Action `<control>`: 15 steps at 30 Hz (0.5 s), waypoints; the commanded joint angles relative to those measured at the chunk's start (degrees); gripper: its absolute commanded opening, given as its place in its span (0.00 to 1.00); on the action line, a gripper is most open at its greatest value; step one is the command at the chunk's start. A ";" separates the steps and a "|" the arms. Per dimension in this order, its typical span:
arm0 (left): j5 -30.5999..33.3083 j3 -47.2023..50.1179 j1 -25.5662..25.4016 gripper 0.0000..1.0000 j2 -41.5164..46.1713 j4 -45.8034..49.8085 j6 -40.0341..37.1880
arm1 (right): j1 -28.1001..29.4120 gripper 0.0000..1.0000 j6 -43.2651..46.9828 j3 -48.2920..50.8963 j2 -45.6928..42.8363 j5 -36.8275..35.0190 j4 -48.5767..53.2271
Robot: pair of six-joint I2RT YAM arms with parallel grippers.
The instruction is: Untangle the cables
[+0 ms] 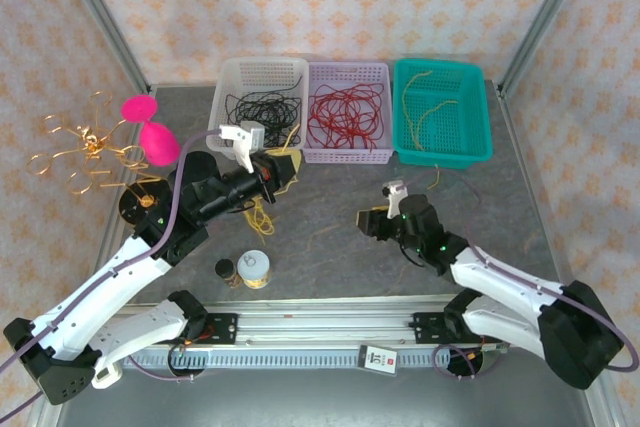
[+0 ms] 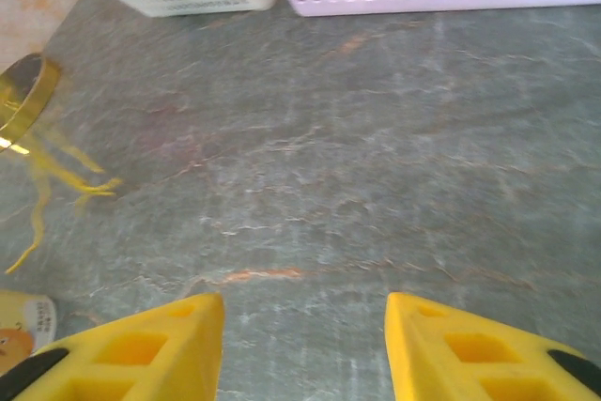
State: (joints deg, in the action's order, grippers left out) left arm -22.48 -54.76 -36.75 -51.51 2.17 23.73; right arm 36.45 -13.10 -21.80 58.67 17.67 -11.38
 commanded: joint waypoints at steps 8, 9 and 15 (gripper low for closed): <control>-2.73 5.60 -0.34 0.00 -2.43 -9.52 3.70 | 2.64 0.63 4.19 -1.61 2.01 9.65 -20.20; -3.27 6.29 -0.34 0.00 -3.15 -11.41 4.52 | 2.82 0.64 5.17 -1.03 1.97 9.64 -22.22; -4.24 6.37 -0.34 0.00 -6.18 -16.04 5.72 | 2.87 0.69 14.09 -0.54 5.87 9.05 -29.14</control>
State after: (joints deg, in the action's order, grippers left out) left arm -25.10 -47.77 -36.75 -57.98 -7.46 28.18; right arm 39.03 -4.86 -22.31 62.59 25.98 -33.52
